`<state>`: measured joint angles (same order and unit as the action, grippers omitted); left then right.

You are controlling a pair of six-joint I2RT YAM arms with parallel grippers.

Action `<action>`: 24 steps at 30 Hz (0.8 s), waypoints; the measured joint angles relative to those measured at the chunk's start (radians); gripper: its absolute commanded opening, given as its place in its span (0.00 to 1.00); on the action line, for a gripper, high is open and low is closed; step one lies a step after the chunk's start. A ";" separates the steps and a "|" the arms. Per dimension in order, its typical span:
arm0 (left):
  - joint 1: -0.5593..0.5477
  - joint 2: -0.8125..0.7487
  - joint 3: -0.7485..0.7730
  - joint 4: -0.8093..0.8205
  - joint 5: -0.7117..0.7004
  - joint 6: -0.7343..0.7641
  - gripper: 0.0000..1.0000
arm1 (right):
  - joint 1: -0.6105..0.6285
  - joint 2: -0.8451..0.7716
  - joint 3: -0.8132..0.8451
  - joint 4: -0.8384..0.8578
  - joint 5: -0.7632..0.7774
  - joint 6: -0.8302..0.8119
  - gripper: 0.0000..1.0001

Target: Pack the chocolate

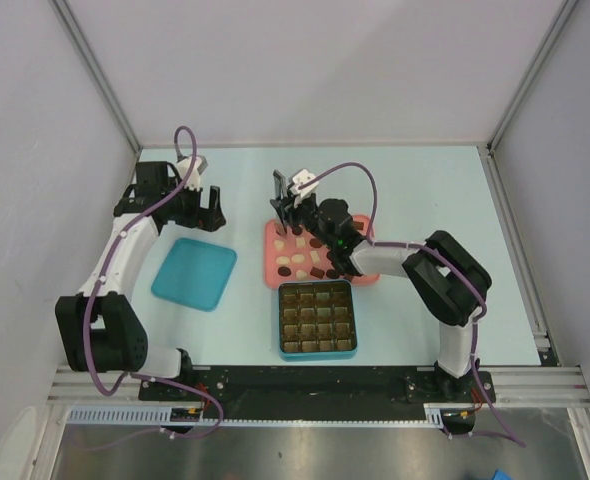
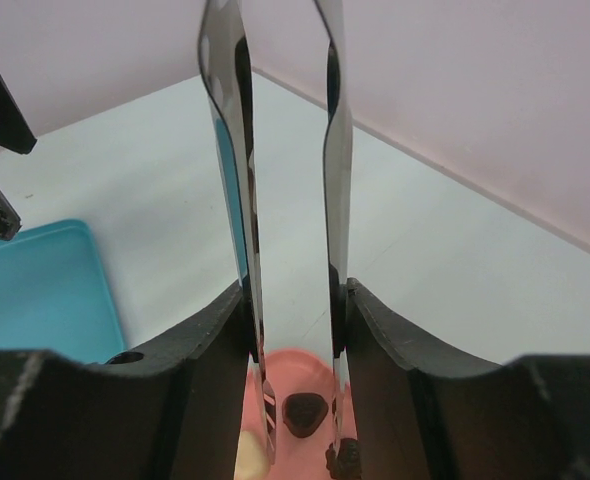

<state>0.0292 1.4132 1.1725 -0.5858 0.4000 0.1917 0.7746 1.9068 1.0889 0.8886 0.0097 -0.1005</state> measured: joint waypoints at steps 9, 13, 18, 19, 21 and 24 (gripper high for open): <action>-0.001 0.000 0.000 0.001 0.000 0.000 1.00 | -0.004 0.041 0.016 0.032 -0.035 0.029 0.46; -0.001 0.000 0.000 0.000 0.001 0.000 1.00 | -0.005 0.063 0.025 0.064 -0.045 0.030 0.46; -0.001 0.000 0.000 0.001 0.005 0.000 1.00 | -0.006 0.074 0.031 0.080 -0.053 0.029 0.46; -0.001 0.000 0.000 0.001 0.005 0.000 1.00 | -0.008 0.076 0.031 0.084 -0.054 0.029 0.46; -0.001 -0.001 0.000 0.001 0.007 0.000 1.00 | -0.009 0.079 0.032 0.089 -0.057 0.029 0.47; -0.001 -0.004 0.000 0.000 0.013 0.000 1.00 | -0.013 0.081 0.033 0.095 -0.061 0.029 0.47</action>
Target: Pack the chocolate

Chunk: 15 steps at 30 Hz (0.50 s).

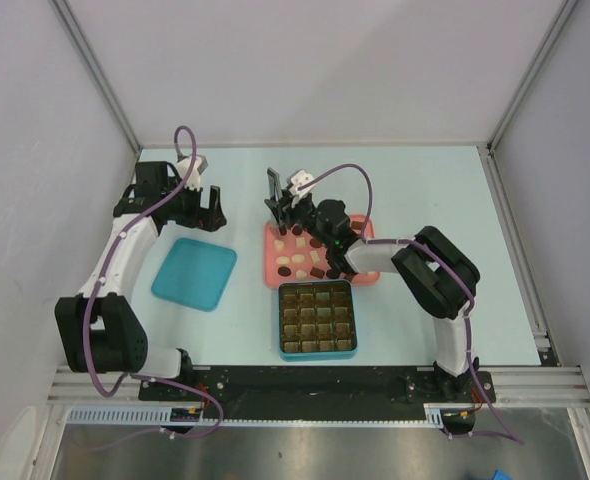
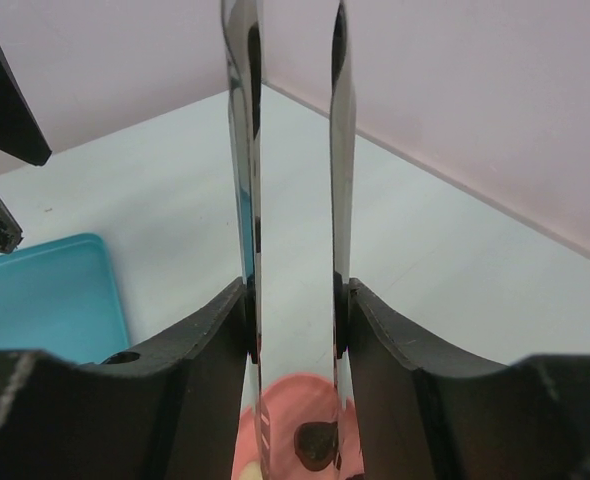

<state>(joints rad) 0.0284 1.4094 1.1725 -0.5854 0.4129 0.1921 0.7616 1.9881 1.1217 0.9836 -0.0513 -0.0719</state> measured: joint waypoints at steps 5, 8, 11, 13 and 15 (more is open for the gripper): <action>-0.004 -0.003 0.000 0.008 0.005 0.000 1.00 | -0.006 0.001 0.000 0.008 -0.002 0.000 0.47; -0.024 0.003 0.005 0.031 -0.019 -0.008 1.00 | -0.006 0.001 0.000 0.011 -0.003 -0.003 0.47; -0.070 0.062 0.072 0.042 -0.051 -0.025 1.00 | -0.006 0.001 0.000 0.014 -0.003 -0.008 0.47; -0.096 0.129 0.161 0.050 -0.077 -0.040 1.00 | -0.006 0.001 0.000 0.018 -0.004 -0.011 0.47; -0.111 0.193 0.250 0.063 -0.105 -0.058 1.00 | -0.006 0.001 0.000 0.019 -0.007 -0.011 0.47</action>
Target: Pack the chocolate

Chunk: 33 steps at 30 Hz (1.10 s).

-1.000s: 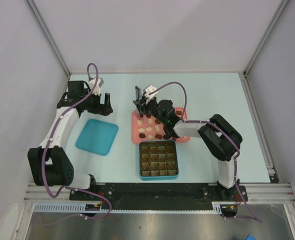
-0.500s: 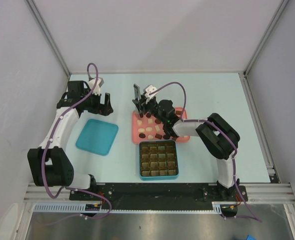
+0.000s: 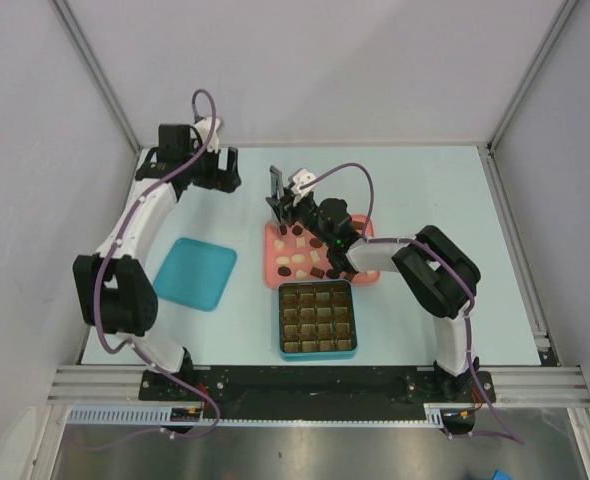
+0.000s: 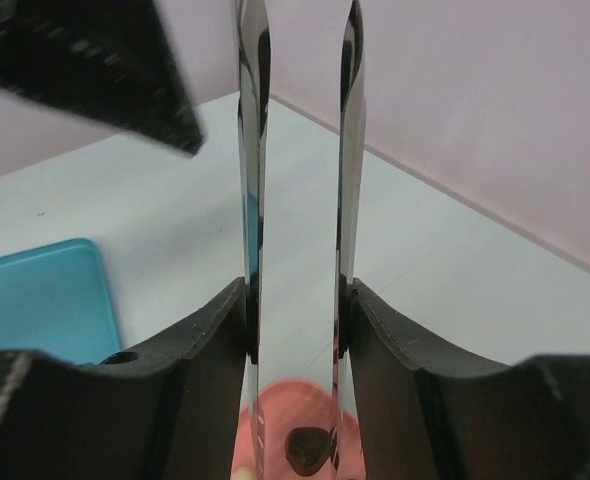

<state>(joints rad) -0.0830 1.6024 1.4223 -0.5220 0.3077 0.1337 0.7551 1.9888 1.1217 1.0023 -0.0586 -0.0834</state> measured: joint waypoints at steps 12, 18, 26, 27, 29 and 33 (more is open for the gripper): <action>-0.090 0.248 0.288 0.026 -0.100 -0.064 1.00 | -0.001 0.023 0.001 0.024 -0.008 -0.001 0.48; -0.166 0.272 0.319 -0.002 -0.092 -0.066 1.00 | -0.010 0.055 0.012 0.026 -0.010 -0.001 0.47; -0.204 0.266 0.305 -0.007 -0.084 -0.066 1.00 | -0.016 0.061 0.018 0.028 -0.015 0.001 0.45; -0.205 0.260 0.293 -0.007 -0.084 -0.066 1.00 | -0.016 0.061 0.018 0.027 -0.016 0.001 0.44; -0.205 0.247 0.262 -0.007 -0.084 -0.066 1.00 | -0.015 0.061 0.018 0.027 -0.018 0.001 0.43; -0.205 0.227 0.225 -0.013 -0.084 -0.064 1.00 | -0.012 0.061 0.018 0.024 -0.019 0.000 0.43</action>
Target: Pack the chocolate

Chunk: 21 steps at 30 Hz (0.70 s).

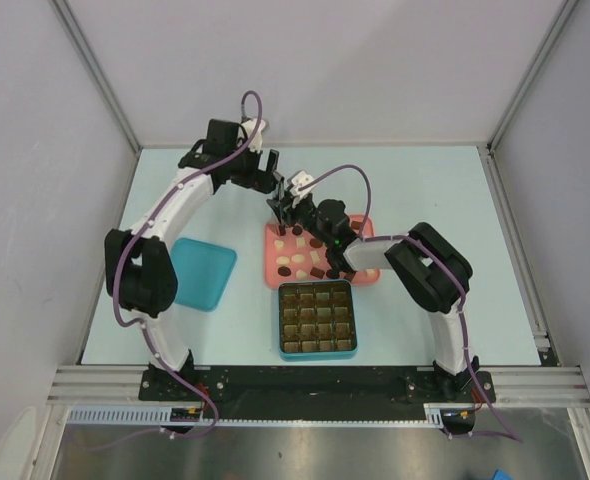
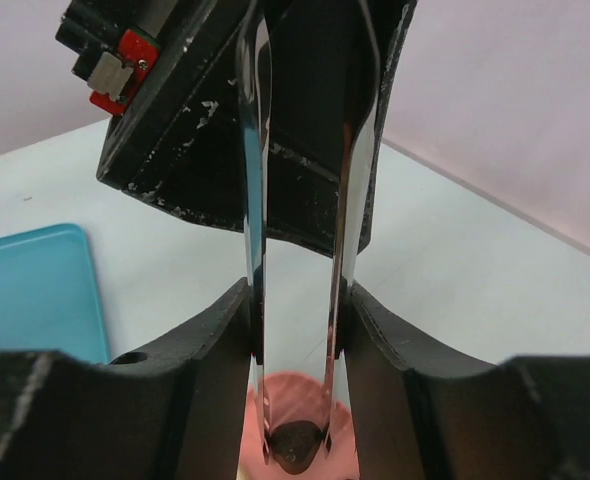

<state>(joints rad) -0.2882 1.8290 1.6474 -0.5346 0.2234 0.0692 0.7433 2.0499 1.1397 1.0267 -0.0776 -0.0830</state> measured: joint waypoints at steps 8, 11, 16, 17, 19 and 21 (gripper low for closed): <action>-0.001 -0.010 -0.013 0.000 0.000 0.001 1.00 | 0.006 -0.001 0.004 -0.017 0.001 -0.012 0.43; -0.004 -0.011 -0.017 0.001 0.007 0.001 1.00 | 0.007 -0.008 0.003 -0.031 0.001 -0.019 0.43; -0.013 -0.011 -0.039 0.002 0.015 0.001 1.00 | 0.007 -0.029 -0.016 -0.050 0.006 -0.023 0.43; -0.015 -0.011 -0.043 0.002 0.016 0.001 1.00 | 0.007 -0.032 -0.019 -0.053 0.008 -0.023 0.43; -0.017 -0.011 -0.048 0.002 0.018 0.001 1.00 | 0.007 -0.038 -0.024 -0.057 0.010 -0.023 0.43; -0.017 -0.011 -0.048 0.002 0.019 0.002 1.00 | 0.007 -0.038 -0.025 -0.058 0.012 -0.023 0.43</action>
<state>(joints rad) -0.3054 1.8175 1.5990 -0.5327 0.2420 0.0708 0.7506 2.0117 1.1149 0.9688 -0.0658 -0.1059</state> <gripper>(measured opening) 0.996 0.433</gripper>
